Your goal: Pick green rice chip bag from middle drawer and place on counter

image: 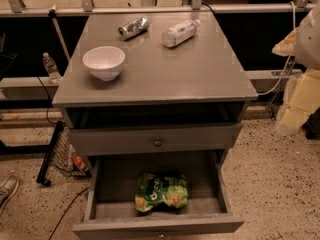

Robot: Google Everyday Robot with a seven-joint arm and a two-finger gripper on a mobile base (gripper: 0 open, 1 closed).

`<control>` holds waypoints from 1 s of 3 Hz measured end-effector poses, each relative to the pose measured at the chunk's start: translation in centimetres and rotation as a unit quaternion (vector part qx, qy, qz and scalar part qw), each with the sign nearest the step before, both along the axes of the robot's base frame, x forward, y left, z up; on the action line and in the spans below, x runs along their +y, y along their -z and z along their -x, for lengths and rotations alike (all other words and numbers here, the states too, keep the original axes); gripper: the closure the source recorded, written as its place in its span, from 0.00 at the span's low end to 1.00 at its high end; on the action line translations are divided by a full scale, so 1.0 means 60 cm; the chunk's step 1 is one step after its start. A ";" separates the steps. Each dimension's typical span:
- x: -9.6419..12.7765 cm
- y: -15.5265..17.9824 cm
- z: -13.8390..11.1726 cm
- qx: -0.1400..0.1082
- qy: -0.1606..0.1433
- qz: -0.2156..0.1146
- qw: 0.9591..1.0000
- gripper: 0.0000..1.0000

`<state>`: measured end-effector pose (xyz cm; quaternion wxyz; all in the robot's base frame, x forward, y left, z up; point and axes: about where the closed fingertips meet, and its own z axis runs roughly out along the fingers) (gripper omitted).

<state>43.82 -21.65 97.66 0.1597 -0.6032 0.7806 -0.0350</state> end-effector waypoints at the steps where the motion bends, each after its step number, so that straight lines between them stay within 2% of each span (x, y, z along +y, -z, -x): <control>1: 0.000 0.000 0.000 0.000 0.000 0.000 1.000 0.00; 2: 0.002 0.037 -0.003 0.009 0.009 -0.007 1.000 0.00; 3: 0.003 0.100 -0.005 0.032 0.021 -0.030 0.999 0.00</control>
Offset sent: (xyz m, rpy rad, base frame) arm 0.0048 0.0022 -0.0654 0.0406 0.0681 -0.0463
